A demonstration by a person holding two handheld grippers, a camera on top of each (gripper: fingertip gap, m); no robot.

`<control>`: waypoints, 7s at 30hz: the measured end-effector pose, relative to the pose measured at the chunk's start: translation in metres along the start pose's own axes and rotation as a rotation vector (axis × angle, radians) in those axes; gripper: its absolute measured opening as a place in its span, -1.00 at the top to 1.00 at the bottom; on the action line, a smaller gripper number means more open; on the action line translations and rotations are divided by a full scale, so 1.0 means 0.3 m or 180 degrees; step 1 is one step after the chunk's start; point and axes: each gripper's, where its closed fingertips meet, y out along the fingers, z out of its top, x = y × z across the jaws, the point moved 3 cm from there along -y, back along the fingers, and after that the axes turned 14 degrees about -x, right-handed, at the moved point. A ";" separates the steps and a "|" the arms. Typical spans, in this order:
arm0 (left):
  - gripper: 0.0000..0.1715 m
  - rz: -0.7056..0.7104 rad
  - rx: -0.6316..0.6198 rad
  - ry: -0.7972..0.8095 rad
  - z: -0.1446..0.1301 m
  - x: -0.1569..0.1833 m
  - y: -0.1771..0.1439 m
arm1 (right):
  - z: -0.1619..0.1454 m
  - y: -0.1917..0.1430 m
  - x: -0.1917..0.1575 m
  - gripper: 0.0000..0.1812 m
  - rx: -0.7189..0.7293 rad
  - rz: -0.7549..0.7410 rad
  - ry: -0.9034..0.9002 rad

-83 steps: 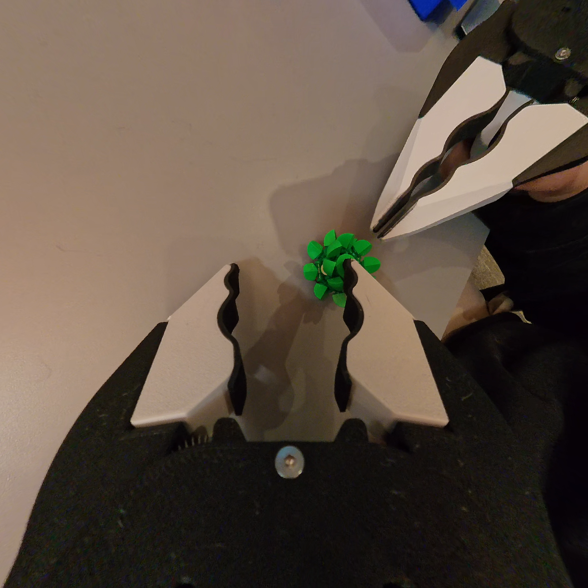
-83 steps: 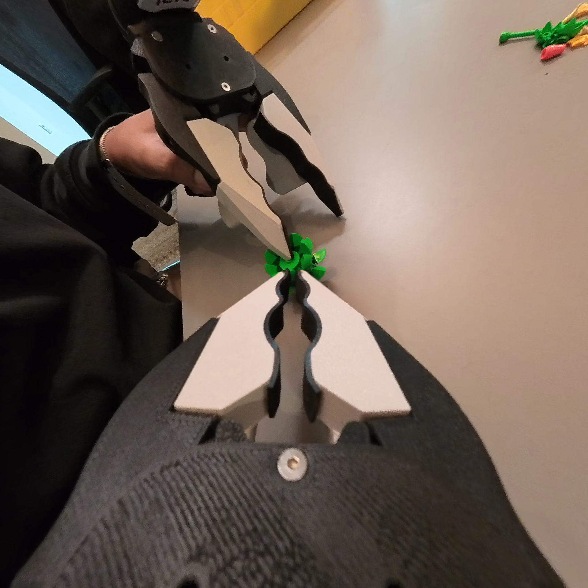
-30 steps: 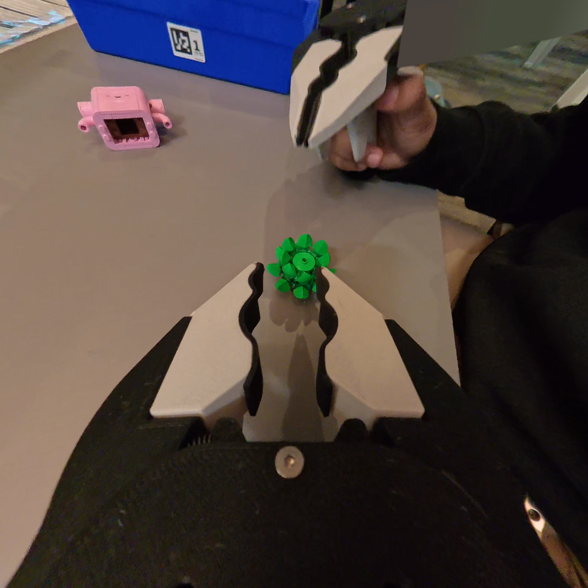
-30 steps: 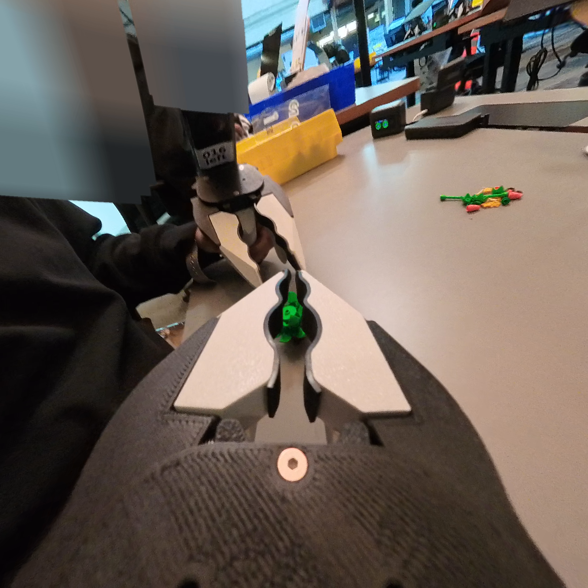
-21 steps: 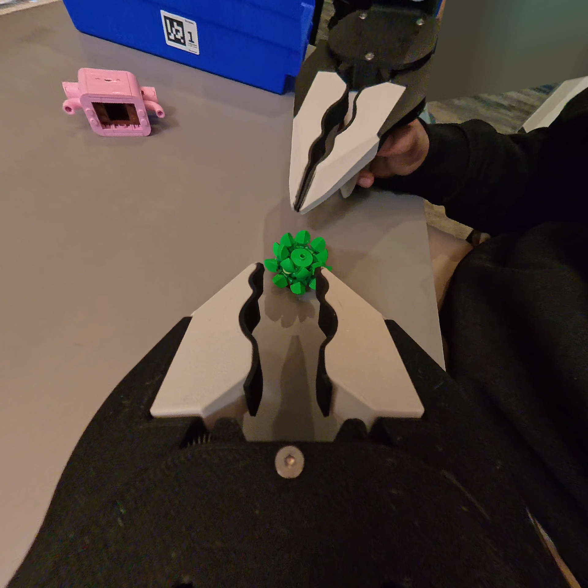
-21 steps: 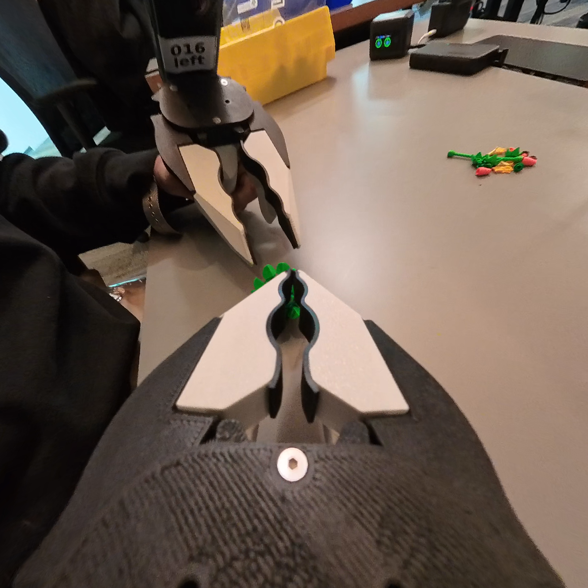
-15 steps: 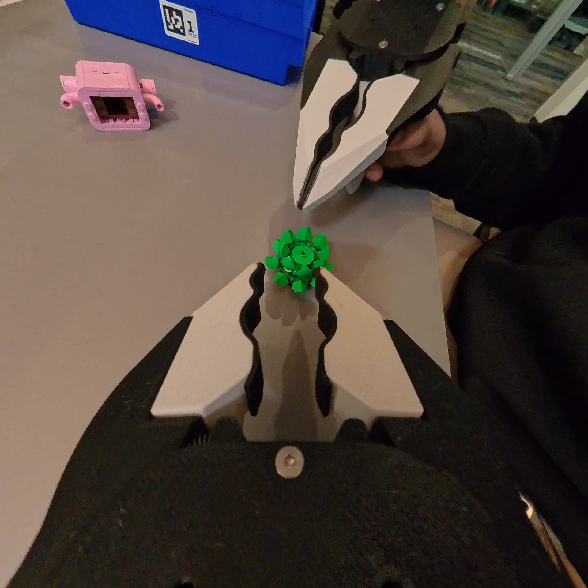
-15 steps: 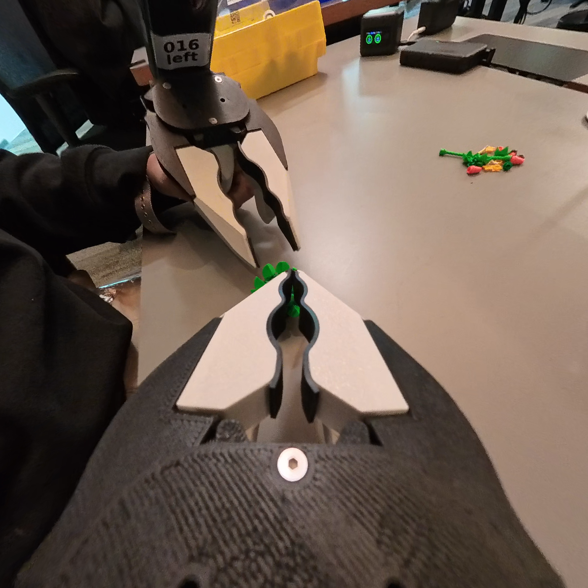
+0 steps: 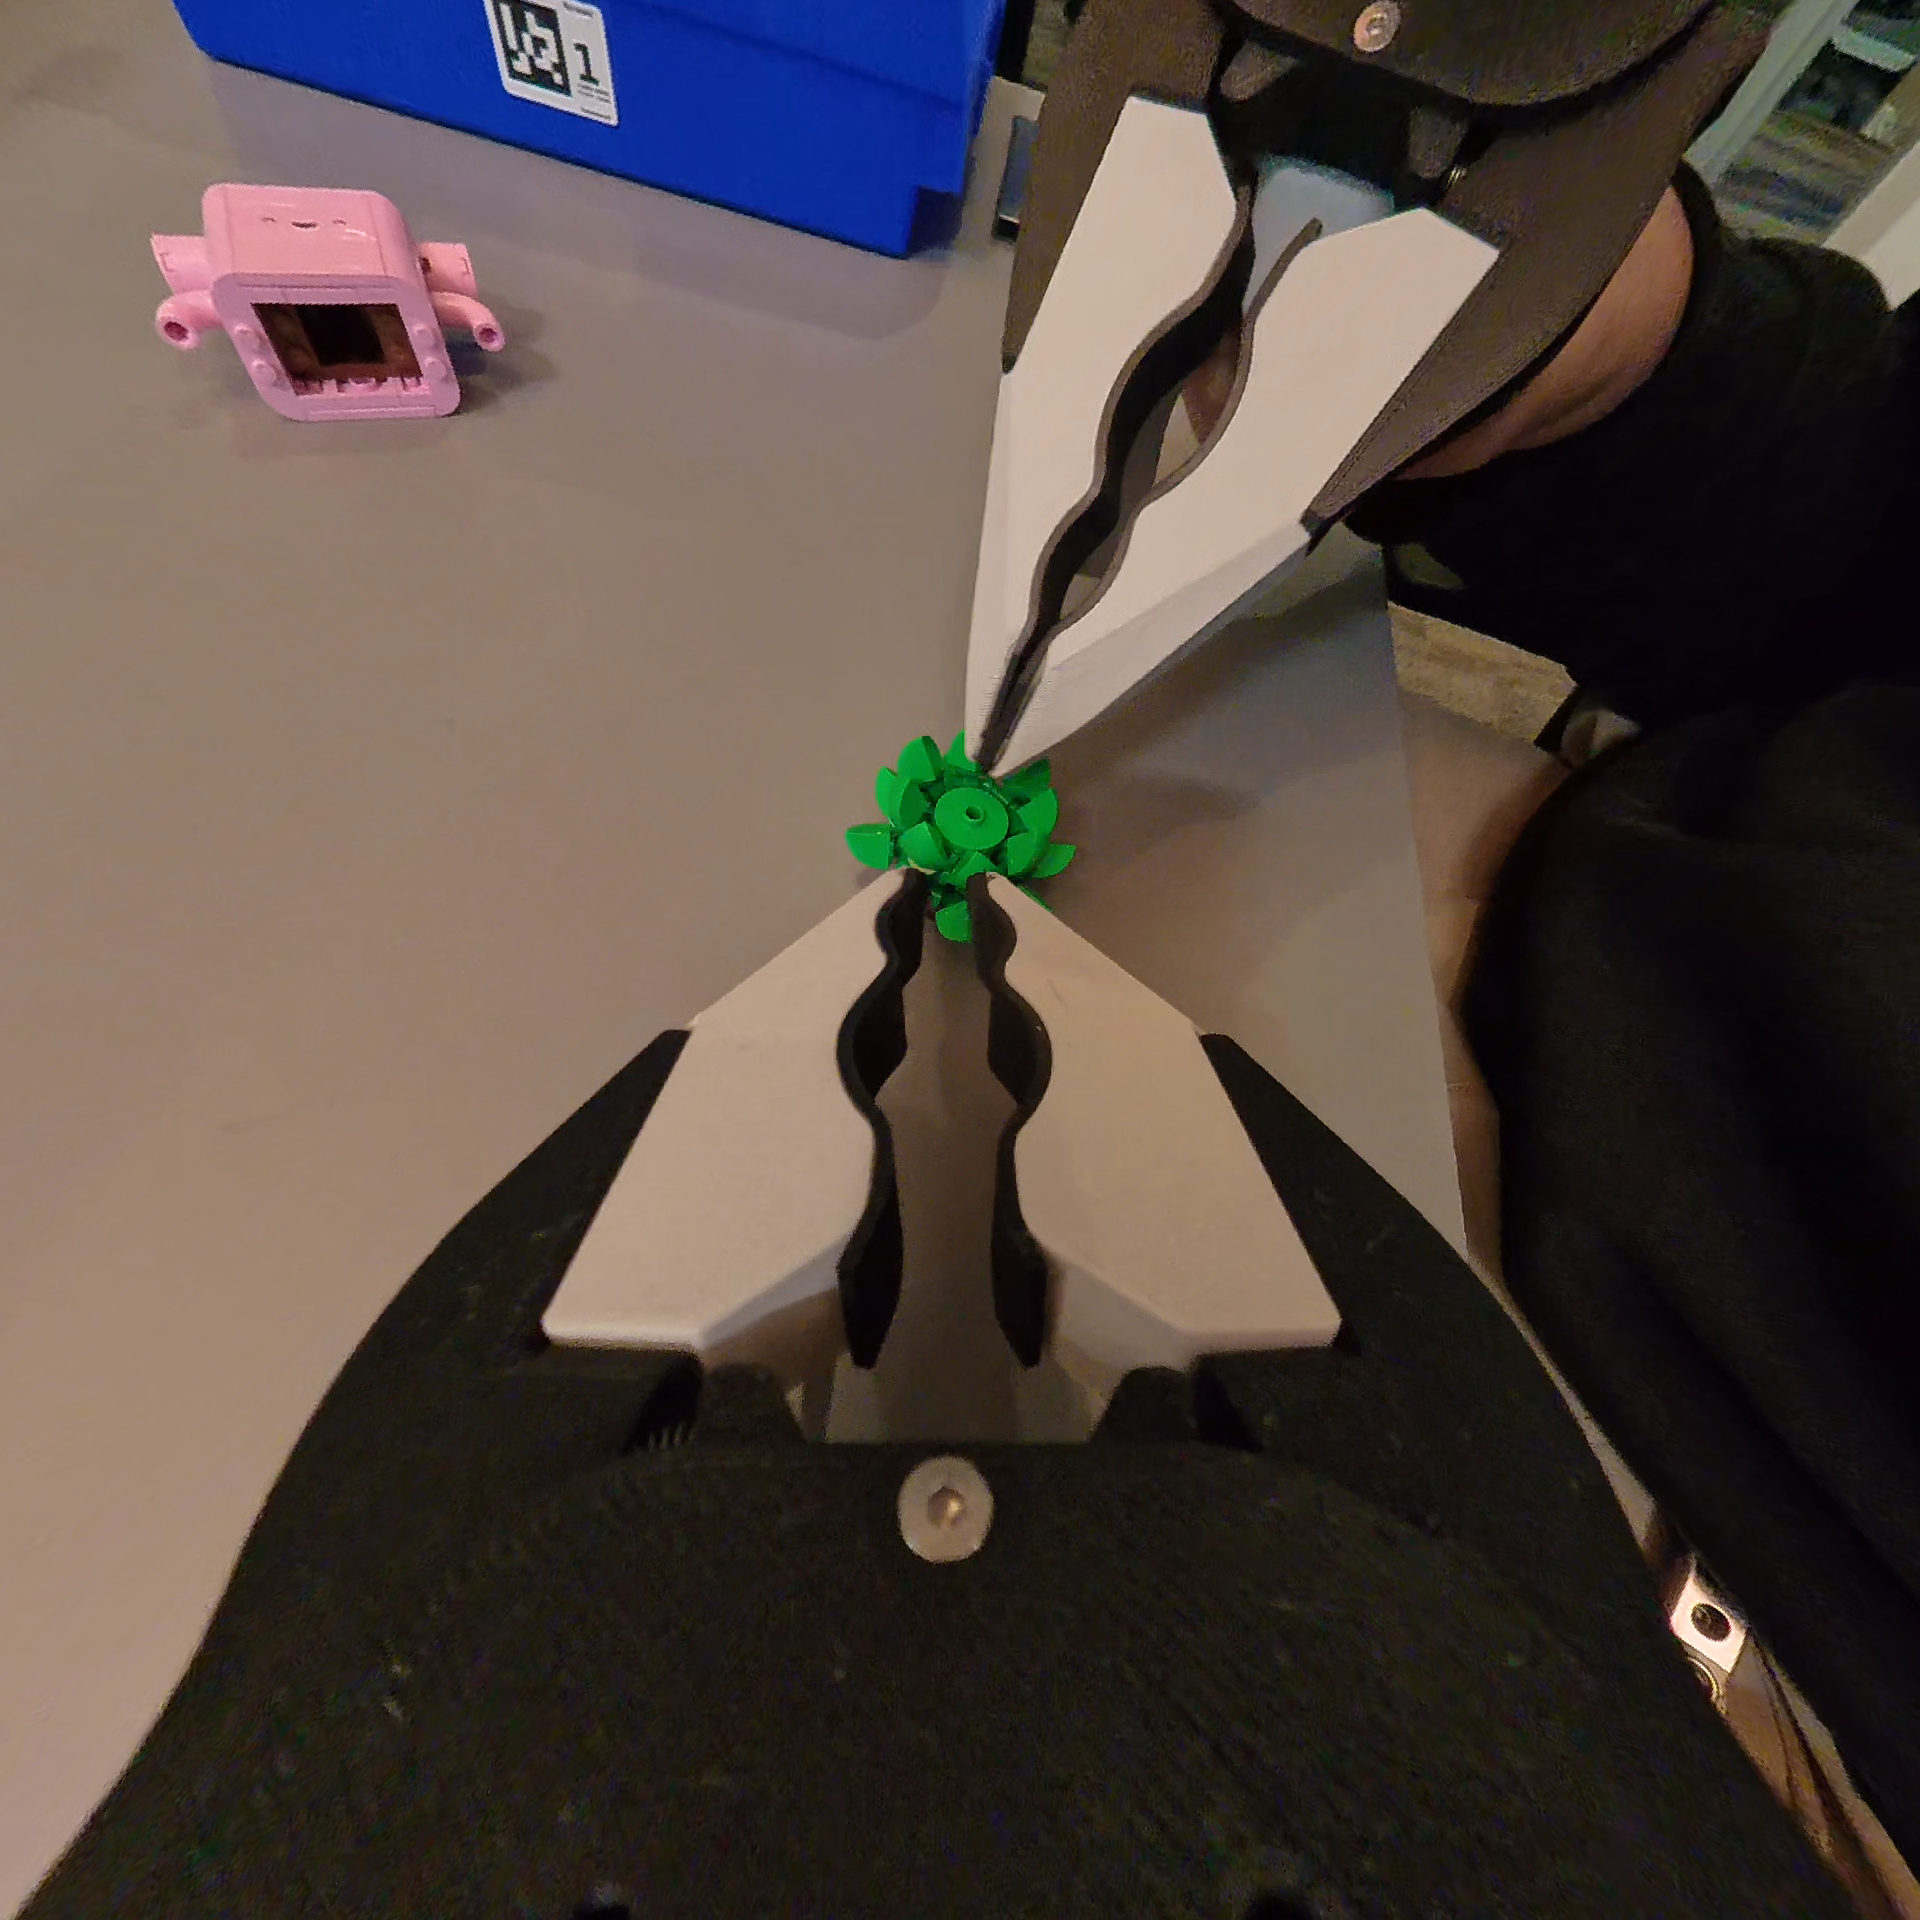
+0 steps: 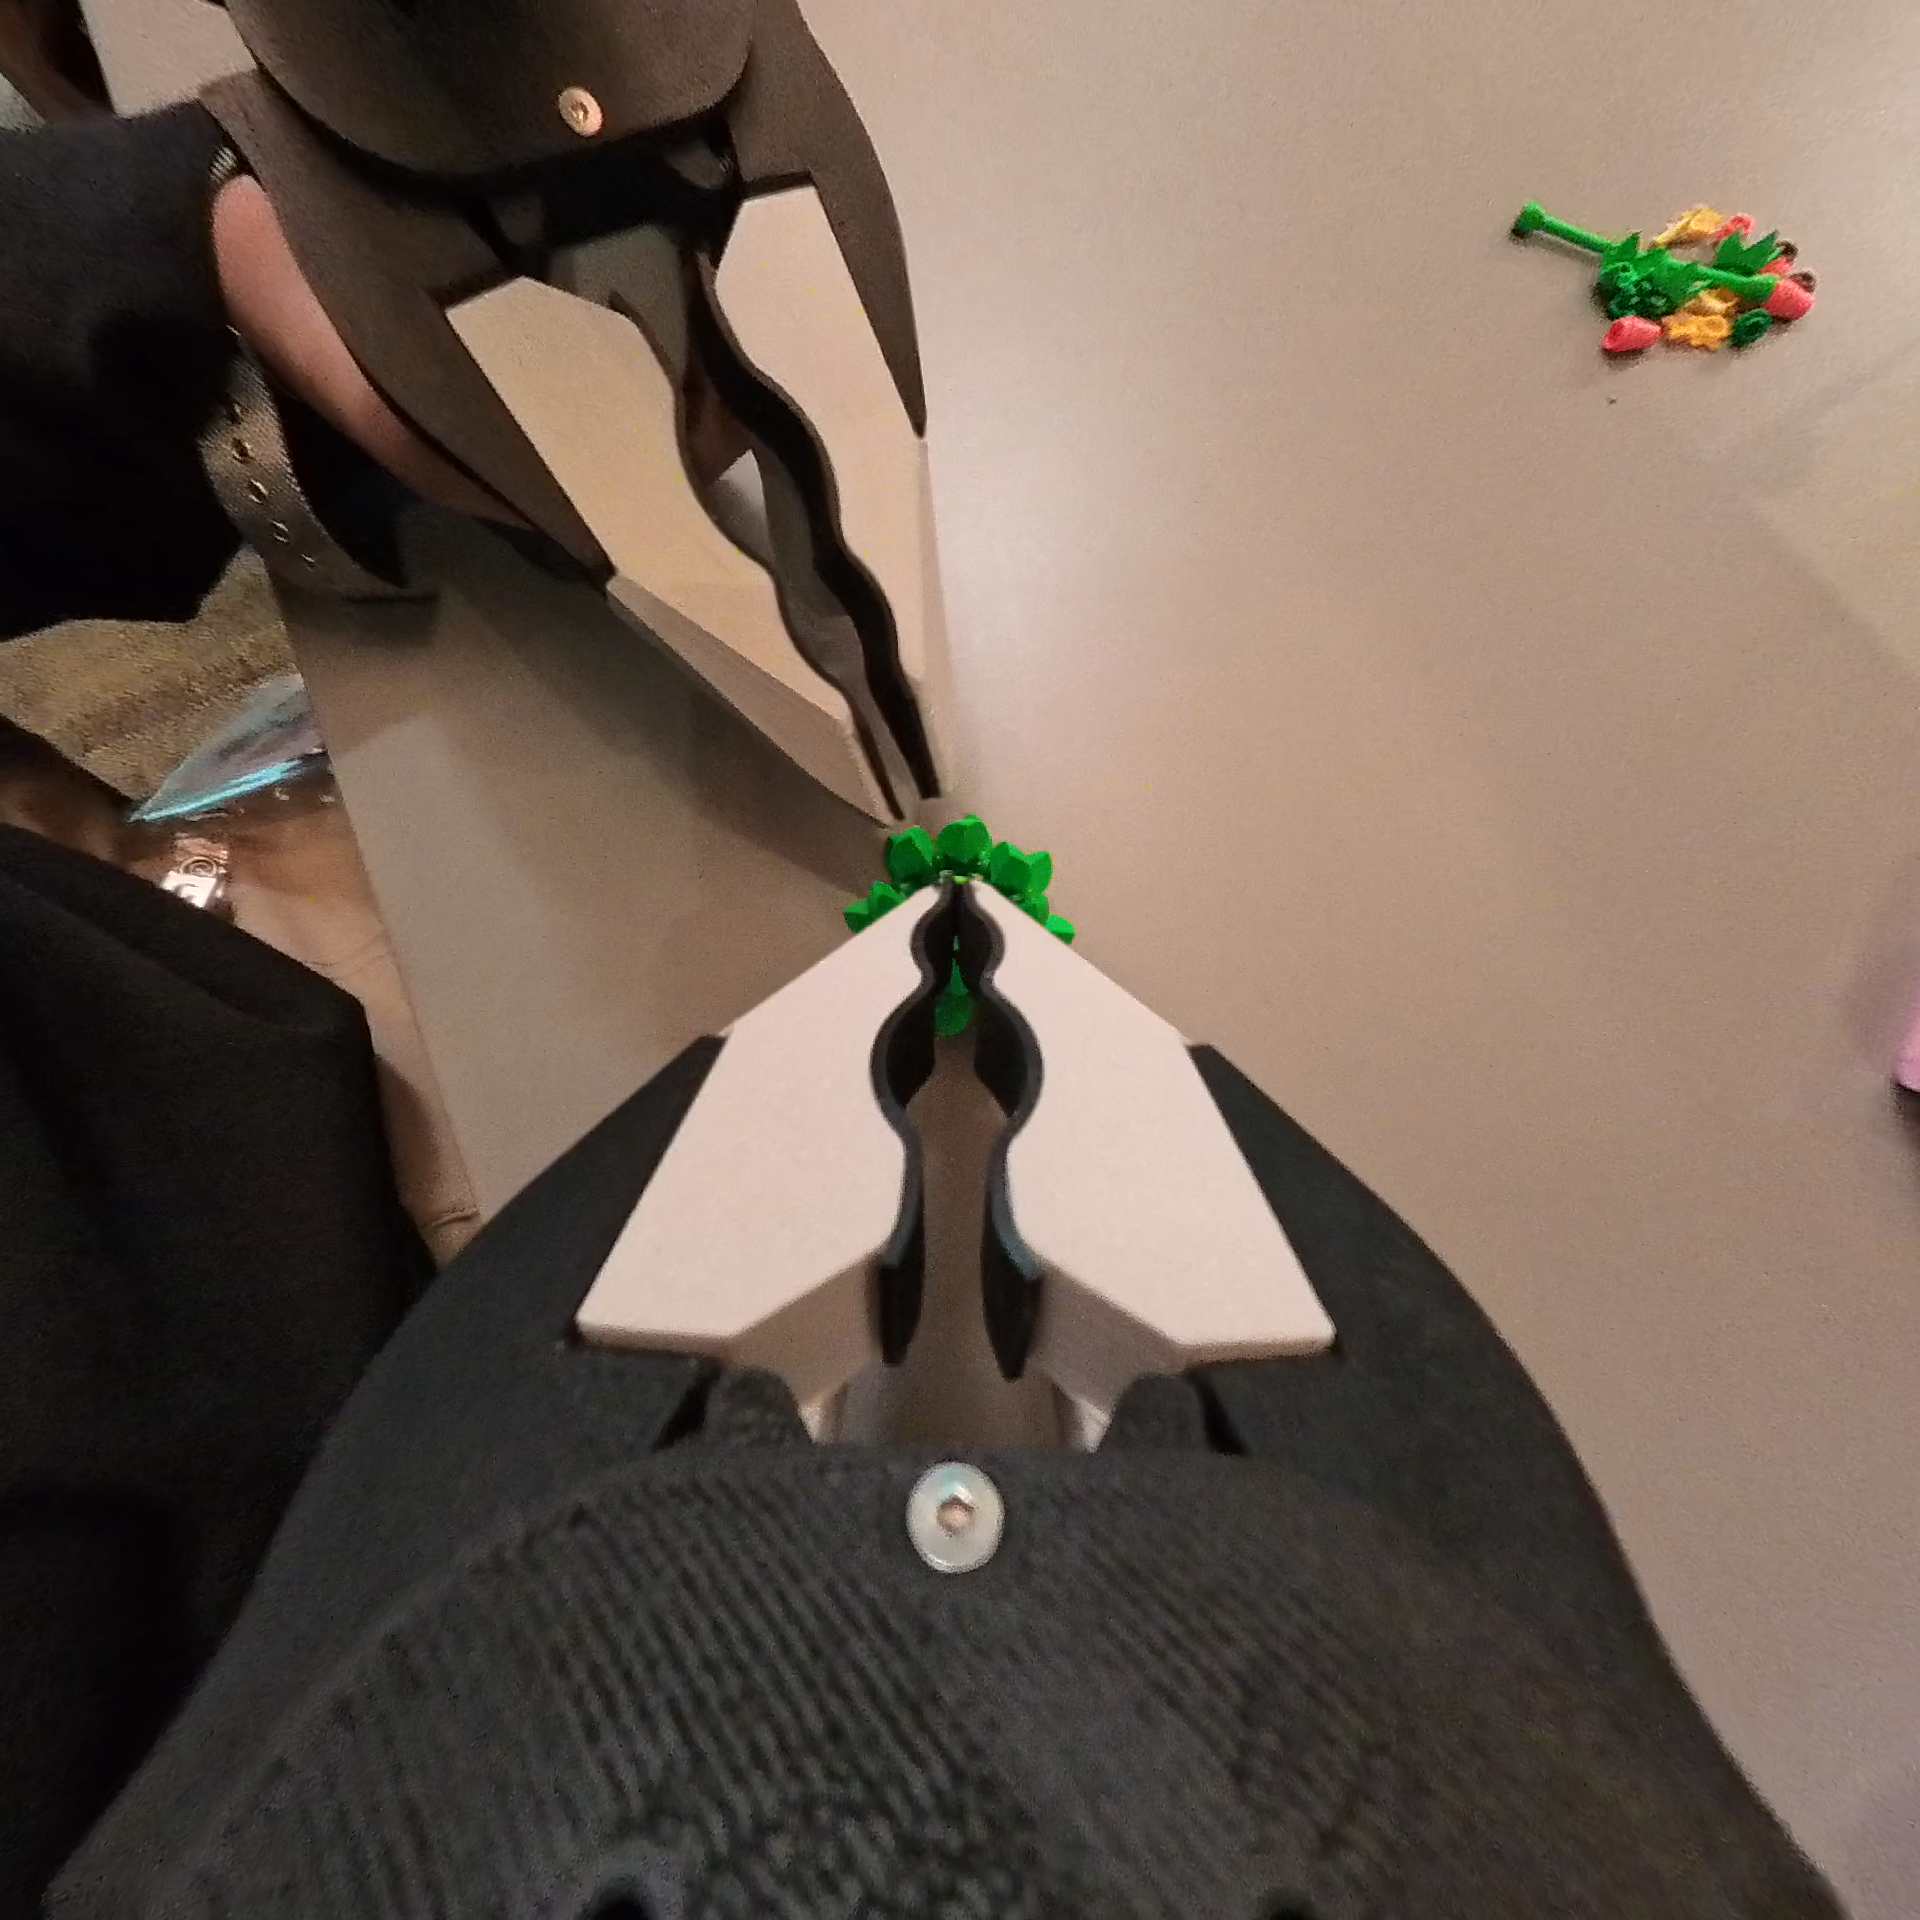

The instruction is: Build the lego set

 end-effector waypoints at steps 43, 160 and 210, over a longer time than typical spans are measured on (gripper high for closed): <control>0.92 0.0005 -0.0153 0.0102 -0.011 0.013 0.019 | 0.000 0.037 0.007 1.00 -0.0582 0.0273 -0.0032; 0.97 -0.0057 0.0075 0.0034 0.025 0.029 0.018 | -0.002 0.037 0.004 1.00 -0.0555 0.0151 -0.0040; 0.65 0.0322 -0.0088 0.0284 0.022 0.028 0.044 | -0.002 0.036 0.004 1.00 -0.0530 0.0099 -0.0035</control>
